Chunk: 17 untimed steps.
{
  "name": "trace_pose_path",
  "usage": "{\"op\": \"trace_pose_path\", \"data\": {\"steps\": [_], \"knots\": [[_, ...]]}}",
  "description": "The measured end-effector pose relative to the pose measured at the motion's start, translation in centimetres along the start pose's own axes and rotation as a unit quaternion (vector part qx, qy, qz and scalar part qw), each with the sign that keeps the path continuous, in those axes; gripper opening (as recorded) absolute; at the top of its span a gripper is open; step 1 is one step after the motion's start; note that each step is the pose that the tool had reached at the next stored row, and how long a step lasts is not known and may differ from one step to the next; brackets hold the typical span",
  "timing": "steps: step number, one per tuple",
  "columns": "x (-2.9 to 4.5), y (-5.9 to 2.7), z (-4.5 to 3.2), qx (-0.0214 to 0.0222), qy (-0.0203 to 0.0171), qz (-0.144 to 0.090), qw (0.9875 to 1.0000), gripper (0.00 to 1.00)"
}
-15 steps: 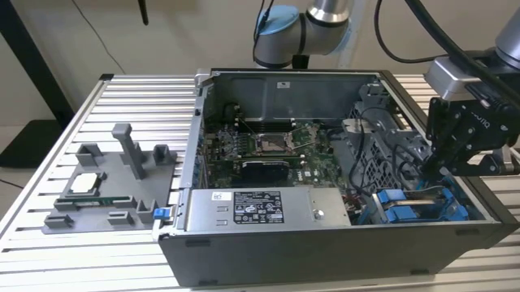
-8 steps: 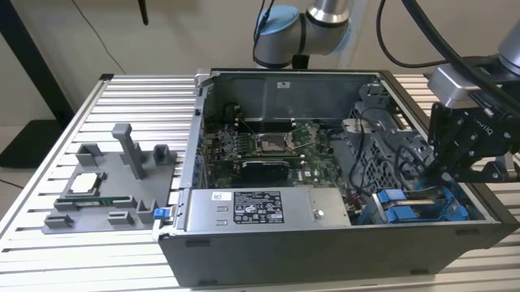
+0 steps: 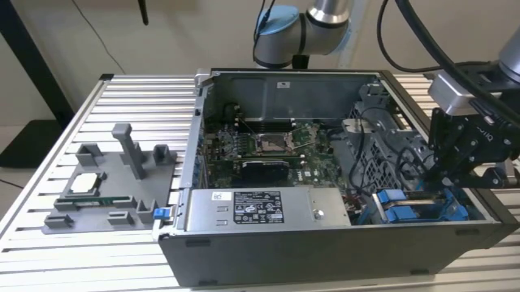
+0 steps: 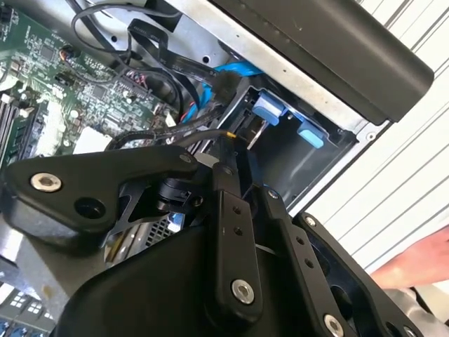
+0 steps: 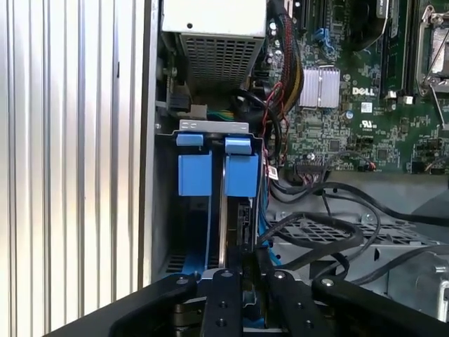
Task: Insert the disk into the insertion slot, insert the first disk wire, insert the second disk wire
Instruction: 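Insert the first disk wire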
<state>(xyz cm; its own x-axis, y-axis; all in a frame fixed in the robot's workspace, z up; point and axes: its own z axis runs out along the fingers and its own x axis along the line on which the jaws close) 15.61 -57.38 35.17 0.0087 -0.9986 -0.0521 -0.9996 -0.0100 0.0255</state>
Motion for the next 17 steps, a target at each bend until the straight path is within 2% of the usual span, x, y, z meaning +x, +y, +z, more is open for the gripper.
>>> {"op": "trace_pose_path", "data": {"steps": [17], "knots": [[0.01, -0.29, 0.51, 0.0011, -0.0001, 0.000, 1.0000, 0.00]]}}
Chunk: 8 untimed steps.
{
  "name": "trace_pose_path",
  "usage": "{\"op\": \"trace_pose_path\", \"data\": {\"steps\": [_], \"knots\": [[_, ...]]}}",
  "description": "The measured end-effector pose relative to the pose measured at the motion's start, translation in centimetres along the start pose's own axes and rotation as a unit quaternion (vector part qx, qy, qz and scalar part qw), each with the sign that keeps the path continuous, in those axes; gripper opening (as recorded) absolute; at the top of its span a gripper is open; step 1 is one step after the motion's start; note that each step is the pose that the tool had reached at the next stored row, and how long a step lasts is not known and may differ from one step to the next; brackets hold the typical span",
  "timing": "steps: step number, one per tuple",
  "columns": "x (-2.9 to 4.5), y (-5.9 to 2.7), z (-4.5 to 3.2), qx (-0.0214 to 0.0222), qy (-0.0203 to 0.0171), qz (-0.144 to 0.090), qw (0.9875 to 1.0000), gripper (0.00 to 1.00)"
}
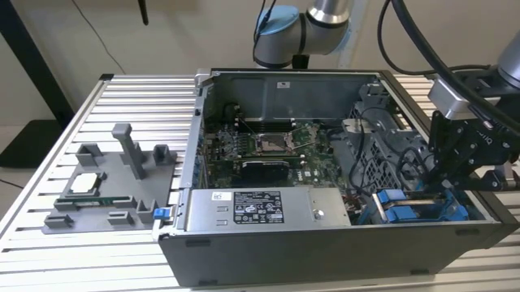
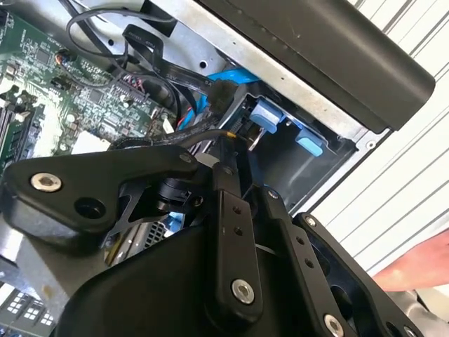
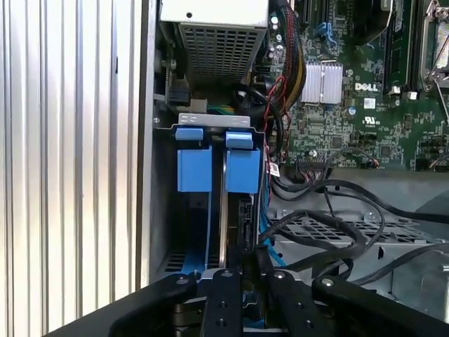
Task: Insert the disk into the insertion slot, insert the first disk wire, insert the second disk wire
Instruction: 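Insert the first disk wire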
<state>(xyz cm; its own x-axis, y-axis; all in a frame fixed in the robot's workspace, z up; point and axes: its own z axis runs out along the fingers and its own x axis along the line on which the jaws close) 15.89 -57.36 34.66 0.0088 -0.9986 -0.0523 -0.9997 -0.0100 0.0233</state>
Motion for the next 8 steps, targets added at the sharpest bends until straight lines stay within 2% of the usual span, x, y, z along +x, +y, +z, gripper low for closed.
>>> {"op": "trace_pose_path", "data": {"steps": [8], "knots": [[0.01, -0.01, 0.29, 0.0001, 0.0000, 0.000, 1.0000, 0.00]]}}
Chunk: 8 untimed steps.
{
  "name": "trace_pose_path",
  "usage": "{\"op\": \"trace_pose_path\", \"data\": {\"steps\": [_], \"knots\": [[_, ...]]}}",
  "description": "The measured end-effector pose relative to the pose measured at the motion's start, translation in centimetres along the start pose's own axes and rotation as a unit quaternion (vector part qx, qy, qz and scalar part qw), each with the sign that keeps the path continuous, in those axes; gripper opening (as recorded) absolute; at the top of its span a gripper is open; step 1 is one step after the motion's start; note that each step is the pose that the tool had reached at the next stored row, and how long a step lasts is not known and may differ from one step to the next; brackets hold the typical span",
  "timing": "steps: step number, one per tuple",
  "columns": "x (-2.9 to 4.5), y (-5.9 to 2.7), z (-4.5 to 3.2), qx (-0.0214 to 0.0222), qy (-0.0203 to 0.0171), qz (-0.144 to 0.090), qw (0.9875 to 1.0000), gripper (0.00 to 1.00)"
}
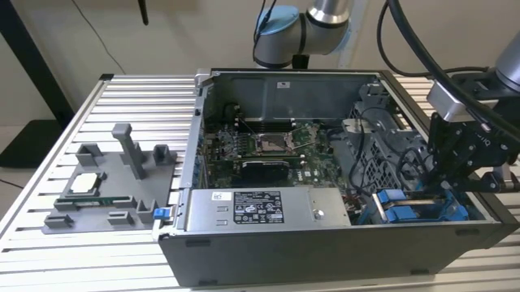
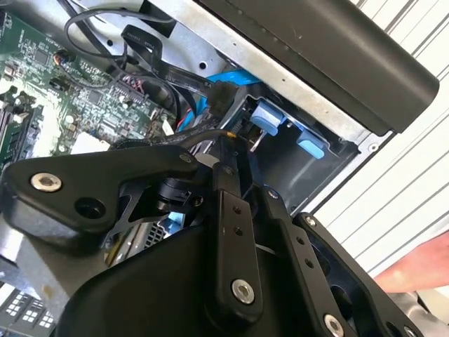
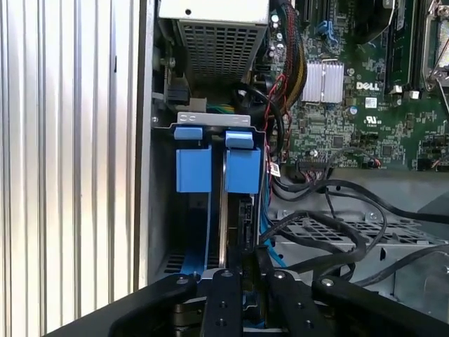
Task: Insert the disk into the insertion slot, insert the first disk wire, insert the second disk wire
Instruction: 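Insert the first disk wire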
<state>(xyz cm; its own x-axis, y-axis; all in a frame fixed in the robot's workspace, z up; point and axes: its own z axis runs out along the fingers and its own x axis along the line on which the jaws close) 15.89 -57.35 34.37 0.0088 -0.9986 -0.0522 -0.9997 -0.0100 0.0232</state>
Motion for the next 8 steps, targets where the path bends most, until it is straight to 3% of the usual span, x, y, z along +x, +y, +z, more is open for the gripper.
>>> {"op": "trace_pose_path", "data": {"steps": [8], "knots": [[-0.01, -0.05, 0.12, 0.0001, -0.0001, 0.000, 1.0000, 0.00]]}}
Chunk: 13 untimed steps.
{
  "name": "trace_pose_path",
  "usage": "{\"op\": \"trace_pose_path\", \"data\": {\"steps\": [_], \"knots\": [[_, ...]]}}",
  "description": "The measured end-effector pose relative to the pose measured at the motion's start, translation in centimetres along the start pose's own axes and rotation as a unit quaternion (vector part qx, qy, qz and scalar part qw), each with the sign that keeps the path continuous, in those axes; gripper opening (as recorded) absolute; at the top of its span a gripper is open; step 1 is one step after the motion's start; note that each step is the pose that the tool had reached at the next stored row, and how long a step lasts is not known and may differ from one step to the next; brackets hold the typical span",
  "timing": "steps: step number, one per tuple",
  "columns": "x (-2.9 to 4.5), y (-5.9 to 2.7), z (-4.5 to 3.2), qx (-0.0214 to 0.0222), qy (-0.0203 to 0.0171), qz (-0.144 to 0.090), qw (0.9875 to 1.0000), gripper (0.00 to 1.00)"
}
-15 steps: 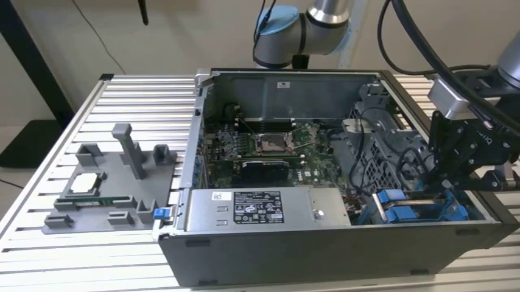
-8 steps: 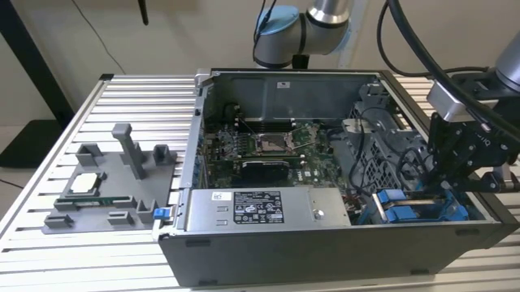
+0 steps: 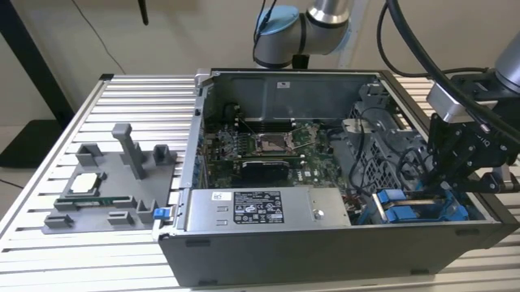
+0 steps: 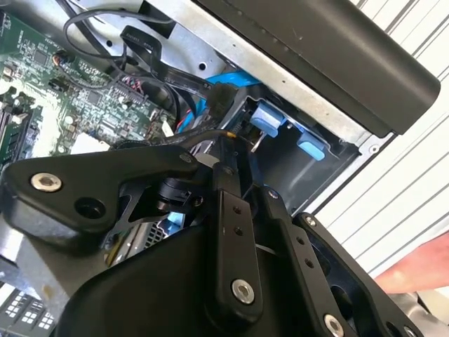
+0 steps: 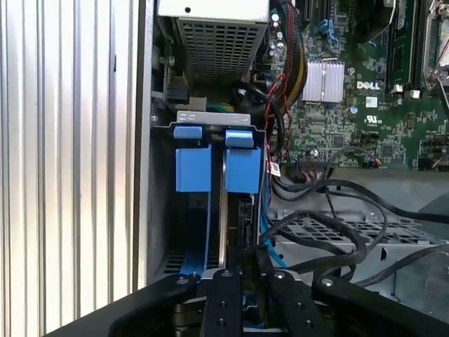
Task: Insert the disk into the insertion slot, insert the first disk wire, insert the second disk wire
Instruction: 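Insert the first disk wire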
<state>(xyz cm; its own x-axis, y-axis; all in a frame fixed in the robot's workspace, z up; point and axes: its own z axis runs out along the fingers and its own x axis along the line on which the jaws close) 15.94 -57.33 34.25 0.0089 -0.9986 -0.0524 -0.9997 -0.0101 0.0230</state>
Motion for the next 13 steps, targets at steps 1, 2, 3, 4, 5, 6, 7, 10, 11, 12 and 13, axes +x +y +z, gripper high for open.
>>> {"op": "trace_pose_path", "data": {"steps": [1, 2, 3, 4, 5, 6, 7, 10, 11, 12, 13], "knots": [[0.00, 0.00, 0.00, 0.0000, 0.0000, 0.000, 1.0000, 0.00], [-0.01, -0.01, 0.01, 0.0000, 0.0000, 0.000, 1.0000, 0.00], [-0.02, -0.02, 0.01, 0.0000, 0.0000, 0.000, 1.0000, 0.00], [-0.04, -0.02, 0.01, 0.0000, 0.0000, 0.000, 1.0000, 0.00], [-0.06, -0.02, 0.01, 0.0000, 0.0000, 0.000, 1.0000, 0.00], [-0.07, -0.02, 0.02, 0.0001, 0.0000, 0.000, 1.0000, 0.00], [-0.07, -0.02, 0.02, 0.0001, 0.0001, 0.000, 1.0000, 0.00], [-0.09, -0.02, 0.06, 0.0001, 0.0001, 0.000, 1.0000, 0.00], [-0.09, -0.03, 0.10, 0.0001, 0.0002, 0.000, 1.0000, 0.00], [-0.09, -0.03, 0.12, 0.0001, 0.0003, 0.000, 1.0000, 0.00], [-0.09, -0.03, 0.14, 0.0001, 0.0003, 0.000, 1.0000, 0.00]]}}
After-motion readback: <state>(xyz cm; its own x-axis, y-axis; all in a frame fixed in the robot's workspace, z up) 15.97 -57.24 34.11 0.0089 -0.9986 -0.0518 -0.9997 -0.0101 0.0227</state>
